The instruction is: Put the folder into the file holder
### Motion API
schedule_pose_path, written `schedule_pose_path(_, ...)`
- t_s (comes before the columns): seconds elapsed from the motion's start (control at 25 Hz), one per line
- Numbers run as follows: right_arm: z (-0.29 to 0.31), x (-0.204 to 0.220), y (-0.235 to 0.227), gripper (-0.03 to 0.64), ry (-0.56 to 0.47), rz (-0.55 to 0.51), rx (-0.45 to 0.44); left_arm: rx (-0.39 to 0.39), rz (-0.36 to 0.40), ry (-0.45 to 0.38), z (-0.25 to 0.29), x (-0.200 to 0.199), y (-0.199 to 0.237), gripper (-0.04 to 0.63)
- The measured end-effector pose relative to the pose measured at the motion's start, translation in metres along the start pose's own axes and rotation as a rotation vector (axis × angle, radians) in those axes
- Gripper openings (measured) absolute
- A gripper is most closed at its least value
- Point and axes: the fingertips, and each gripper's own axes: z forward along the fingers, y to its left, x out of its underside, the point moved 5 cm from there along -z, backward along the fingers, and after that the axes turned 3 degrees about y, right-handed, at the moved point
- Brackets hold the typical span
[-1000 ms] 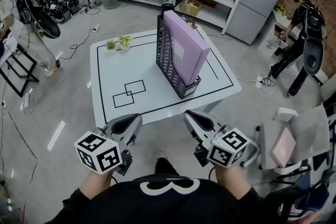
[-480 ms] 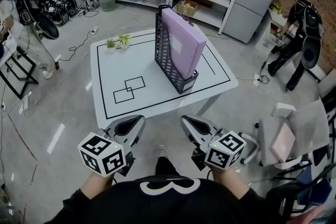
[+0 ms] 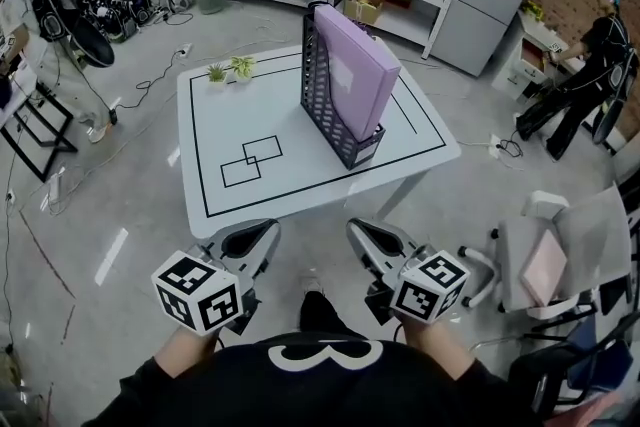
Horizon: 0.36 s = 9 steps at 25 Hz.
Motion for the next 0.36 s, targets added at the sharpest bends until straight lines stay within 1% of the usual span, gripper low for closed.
schedule_pose_path(0.36,0.0015,-0.0002,-0.0037,0.003,-0.002,-0.011,0.011,0.004,-0.008,0.008,0.0072,0.0026,0.0058,0.005)
